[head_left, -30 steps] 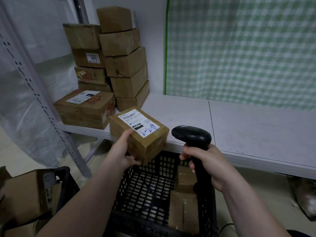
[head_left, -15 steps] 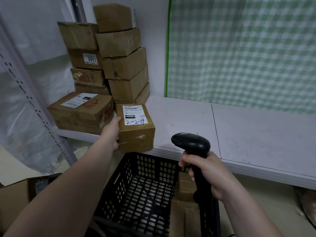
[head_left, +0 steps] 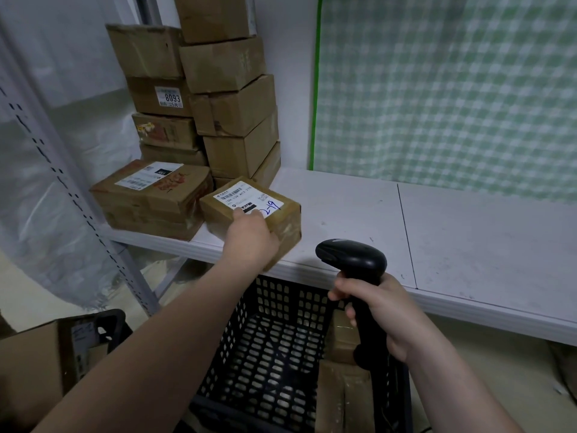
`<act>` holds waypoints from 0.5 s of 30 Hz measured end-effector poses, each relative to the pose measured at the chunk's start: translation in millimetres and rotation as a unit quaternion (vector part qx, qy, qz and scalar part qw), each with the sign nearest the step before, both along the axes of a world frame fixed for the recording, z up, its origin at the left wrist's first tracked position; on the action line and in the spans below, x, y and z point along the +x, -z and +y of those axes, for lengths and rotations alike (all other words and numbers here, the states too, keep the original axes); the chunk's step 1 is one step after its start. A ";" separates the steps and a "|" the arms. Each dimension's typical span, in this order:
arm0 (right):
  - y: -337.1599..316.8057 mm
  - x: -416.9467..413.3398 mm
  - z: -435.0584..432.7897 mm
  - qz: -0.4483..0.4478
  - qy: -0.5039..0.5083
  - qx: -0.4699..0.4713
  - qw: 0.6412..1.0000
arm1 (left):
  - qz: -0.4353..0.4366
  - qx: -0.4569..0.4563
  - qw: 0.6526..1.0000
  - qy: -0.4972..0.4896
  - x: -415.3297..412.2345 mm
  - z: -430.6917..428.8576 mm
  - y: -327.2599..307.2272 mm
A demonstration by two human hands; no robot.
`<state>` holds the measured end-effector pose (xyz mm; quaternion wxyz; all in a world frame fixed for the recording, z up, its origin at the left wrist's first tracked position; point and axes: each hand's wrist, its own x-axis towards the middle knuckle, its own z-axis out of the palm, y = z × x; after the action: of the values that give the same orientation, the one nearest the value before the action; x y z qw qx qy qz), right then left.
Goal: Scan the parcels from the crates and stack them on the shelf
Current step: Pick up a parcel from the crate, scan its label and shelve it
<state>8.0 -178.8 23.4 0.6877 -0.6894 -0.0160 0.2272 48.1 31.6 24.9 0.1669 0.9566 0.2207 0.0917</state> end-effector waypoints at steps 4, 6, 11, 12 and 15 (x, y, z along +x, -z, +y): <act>0.4 1.1 -6.1 -0.004 0.006 -0.002 1.000 | 0.001 -0.009 1.000 0.017 6.1 -0.6 2.3; 1.0 2.4 -7.8 0.000 0.011 0.001 1.000 | 0.006 0.003 1.000 0.024 3.7 2.3 3.7; 1.7 2.6 -3.4 0.003 0.010 0.012 1.000 | -0.011 0.002 1.000 0.009 1.9 1.7 2.7; 1.5 1.8 -3.3 0.002 0.007 0.012 1.000 | -0.012 0.005 1.000 0.011 2.8 1.7 2.3; 1.7 0.9 -6.8 0.004 0.007 0.010 1.000 | 0.008 0.026 0.999 0.031 3.7 10.9 -1.6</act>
<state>9.0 -185.6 21.8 0.6961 -0.6817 -0.0109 0.2249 51.8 42.5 26.5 0.1430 0.9676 0.1902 0.0846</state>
